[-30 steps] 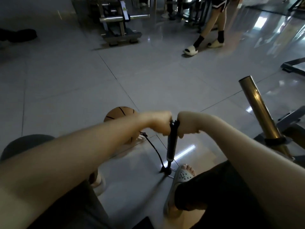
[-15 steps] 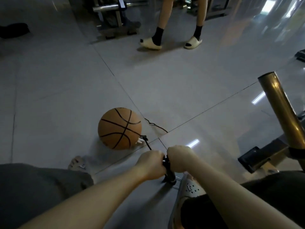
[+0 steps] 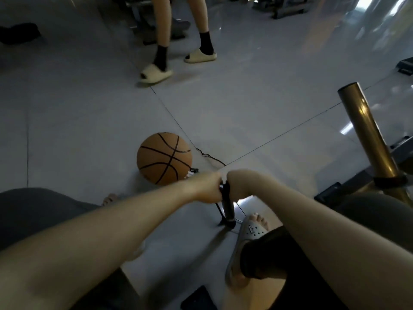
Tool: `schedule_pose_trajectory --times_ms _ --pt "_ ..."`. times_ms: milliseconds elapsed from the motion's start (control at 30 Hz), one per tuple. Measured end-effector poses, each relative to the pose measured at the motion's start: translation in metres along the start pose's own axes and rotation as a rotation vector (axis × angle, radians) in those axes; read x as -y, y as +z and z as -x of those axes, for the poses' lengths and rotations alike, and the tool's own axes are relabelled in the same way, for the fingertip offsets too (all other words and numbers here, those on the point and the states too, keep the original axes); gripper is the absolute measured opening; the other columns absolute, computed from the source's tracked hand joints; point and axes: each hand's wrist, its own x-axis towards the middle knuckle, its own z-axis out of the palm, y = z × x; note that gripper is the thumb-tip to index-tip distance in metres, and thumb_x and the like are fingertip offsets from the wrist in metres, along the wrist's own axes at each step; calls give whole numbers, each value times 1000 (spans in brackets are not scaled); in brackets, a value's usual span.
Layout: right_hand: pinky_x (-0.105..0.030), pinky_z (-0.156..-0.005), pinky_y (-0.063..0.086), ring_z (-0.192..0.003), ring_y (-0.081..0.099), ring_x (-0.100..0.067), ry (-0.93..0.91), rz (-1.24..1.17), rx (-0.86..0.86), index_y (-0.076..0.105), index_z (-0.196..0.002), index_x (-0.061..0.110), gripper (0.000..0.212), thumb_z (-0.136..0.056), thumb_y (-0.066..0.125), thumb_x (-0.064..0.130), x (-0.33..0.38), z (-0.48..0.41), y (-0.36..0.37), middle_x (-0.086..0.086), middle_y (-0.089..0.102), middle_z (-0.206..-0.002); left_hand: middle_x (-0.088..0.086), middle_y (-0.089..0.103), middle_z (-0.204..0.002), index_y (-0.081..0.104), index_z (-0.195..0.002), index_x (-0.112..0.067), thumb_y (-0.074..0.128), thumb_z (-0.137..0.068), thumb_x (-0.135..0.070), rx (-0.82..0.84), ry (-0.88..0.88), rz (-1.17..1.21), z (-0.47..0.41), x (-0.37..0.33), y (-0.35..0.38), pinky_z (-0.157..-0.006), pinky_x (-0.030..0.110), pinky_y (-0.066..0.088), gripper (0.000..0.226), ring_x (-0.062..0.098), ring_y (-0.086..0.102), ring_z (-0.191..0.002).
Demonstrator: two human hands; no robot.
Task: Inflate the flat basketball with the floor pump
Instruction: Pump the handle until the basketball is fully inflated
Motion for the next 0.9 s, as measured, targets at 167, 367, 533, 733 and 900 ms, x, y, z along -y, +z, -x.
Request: schedule_pose_trajectory --times_ms 167,367,533,733,900 --pt "-25 -45 40 -35 43 -19 -17 -151 -179 58 -66 4 14 -75 69 7 -10 61 -95 -3 48 -43 -1 57 -62 62 -74 -17 74 -80 -13 -70 67 -44 31 -31 -112 -49 25 37 13 15 51 -54" --pt "-26 -48 37 -49 44 -21 13 -132 -220 47 -59 11 22 -76 61 14 -12 14 -41 -3 49 -55 8 61 -65 59 -68 -14 60 -76 -17 -89 65 38 4 -7 -53 -52 30 41 8 22 54 -56" --pt "-25 -48 34 -51 41 -19 55 -130 -178 45 -59 13 24 -77 59 20 -34 -35 9 -2 47 -56 3 63 -66 57 -65 -18 60 -78 -19 -124 82 53 -44 10 6 -49 27 39 14 23 62 -61" --pt "-28 -56 44 -56 47 -15 77 -136 -144 44 -66 17 21 -81 58 20 -39 -50 45 1 49 -63 1 57 -64 52 -63 -18 59 -77 -17 -76 57 -9 -56 10 38 -46 26 29 15 18 53 -56" --pt "-28 -57 41 -53 42 -14 99 -122 -131 40 -63 17 26 -82 57 19 -38 -32 48 1 45 -62 1 58 -68 61 -74 -18 59 -77 -19 -79 59 -59 -45 -2 42 -48 26 31 4 24 58 -64"
